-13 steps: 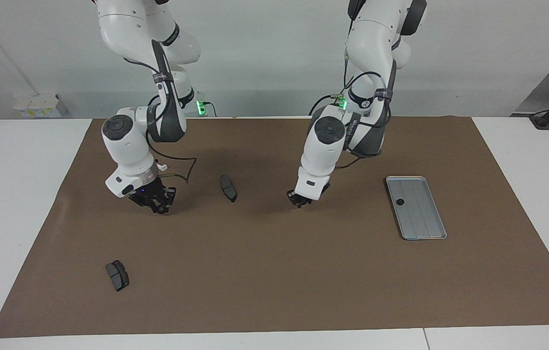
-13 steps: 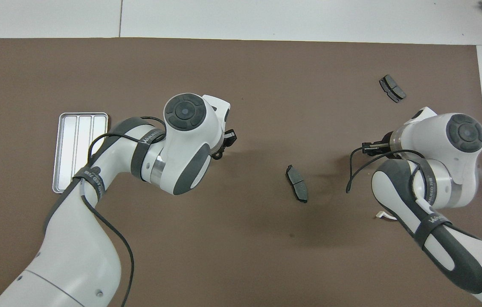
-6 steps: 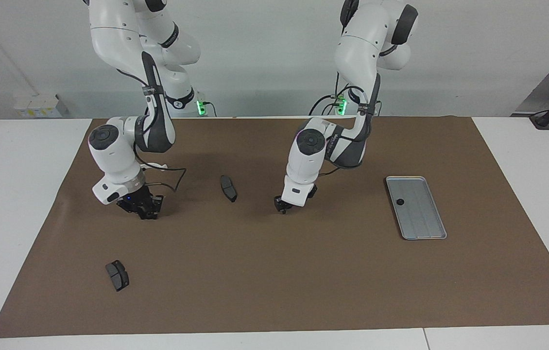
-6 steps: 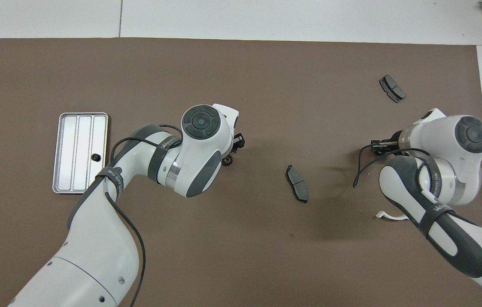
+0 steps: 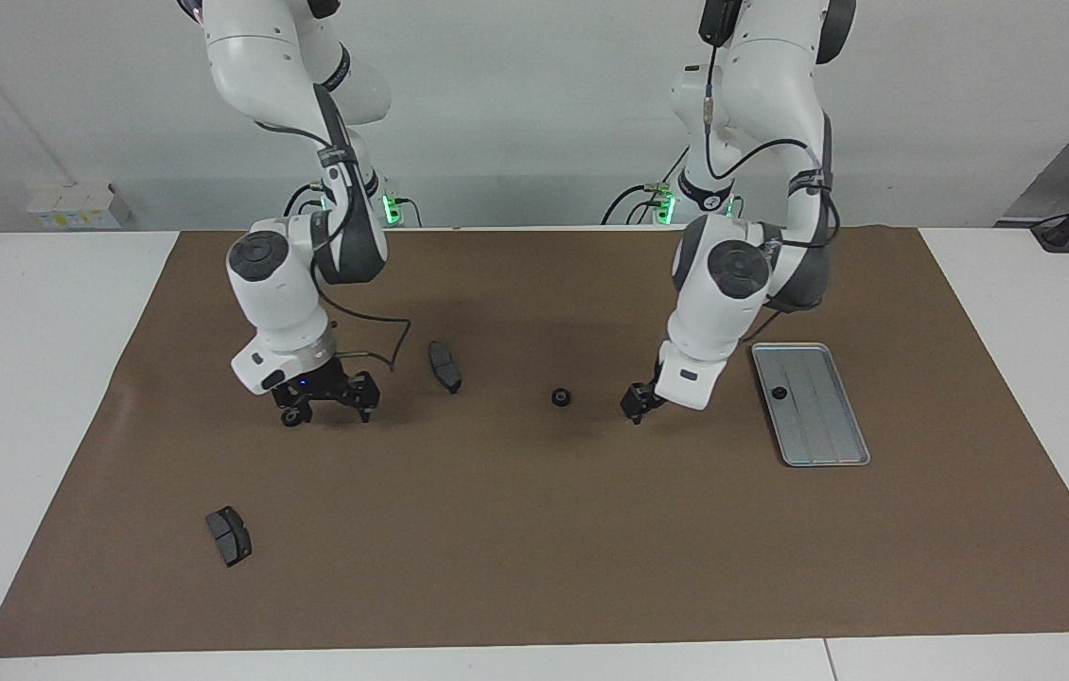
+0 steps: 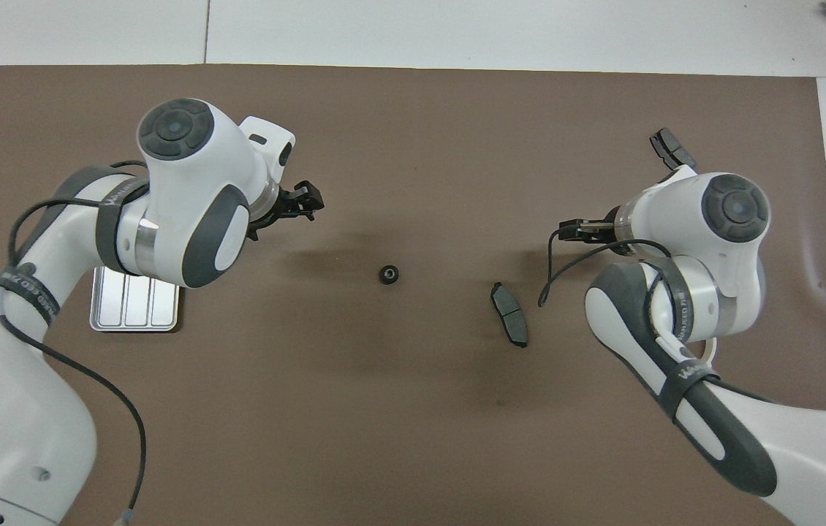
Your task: Place bearing gear from tray to pile
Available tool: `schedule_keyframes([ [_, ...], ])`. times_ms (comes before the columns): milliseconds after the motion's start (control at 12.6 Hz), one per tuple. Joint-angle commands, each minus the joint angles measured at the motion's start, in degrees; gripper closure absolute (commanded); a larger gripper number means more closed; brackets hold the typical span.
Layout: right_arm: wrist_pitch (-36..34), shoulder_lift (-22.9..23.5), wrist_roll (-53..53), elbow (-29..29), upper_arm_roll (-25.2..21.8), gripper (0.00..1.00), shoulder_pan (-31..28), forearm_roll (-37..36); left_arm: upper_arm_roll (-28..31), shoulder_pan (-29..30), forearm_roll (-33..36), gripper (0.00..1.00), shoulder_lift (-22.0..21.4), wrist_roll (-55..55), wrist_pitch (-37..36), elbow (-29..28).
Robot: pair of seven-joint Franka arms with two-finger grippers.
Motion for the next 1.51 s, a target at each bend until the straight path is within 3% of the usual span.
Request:
schedule_keyframes([
  [0, -1.83, 0.58, 8.85, 3.36, -0.11, 0.00, 6.05, 0.66, -0.31, 4.03, -0.46, 0.05, -1.82, 10.34, -3.96, -2.45],
  [318, -9.02, 9.35, 23.28, 17.65, -0.20, 0.00, 15.90, -0.57, -0.23, 12.37, -0.20, 0.23, -6.38, 20.02, -3.45, -10.09],
  [478, -11.85, 14.19, 28.73, 24.52, -0.12, 0.00, 19.68, -2.33, -0.23, 15.90, -0.20, 0.23, -8.67, 23.29, -2.83, -11.94],
  [717, -11.68, 17.45, 30.51, 25.87, -0.11, 0.00, 23.03, -3.48, 0.04, 17.49, -0.20, 0.23, -12.53, 21.98, 0.50, -16.50],
  [955, -10.71, 19.92, 31.22, 26.75, -0.03, 0.00, 24.35, -3.65, 0.13, 17.06, 2.95, 0.23, -14.04, 10.25, 5.24, -19.24],
  [1194, -10.10, 19.57, 31.31, 26.57, -0.03, 0.14, 26.02, -3.48, 0.13, 17.05, 3.23, 0.24, -14.04, 3.27, 6.75, -20.30],
  [1354, -9.75, 19.57, 31.31, 26.22, -0.03, 0.24, 26.46, -3.48, 0.13, 16.88, 3.32, 0.25, -13.87, -1.46, 12.78, -24.32],
  [1433, -8.88, 19.57, 31.39, 25.96, -0.03, 0.25, 26.64, -3.48, 0.13, 17.14, 3.32, 0.26, -13.86, -1.84, 14.99, -26.00],
])
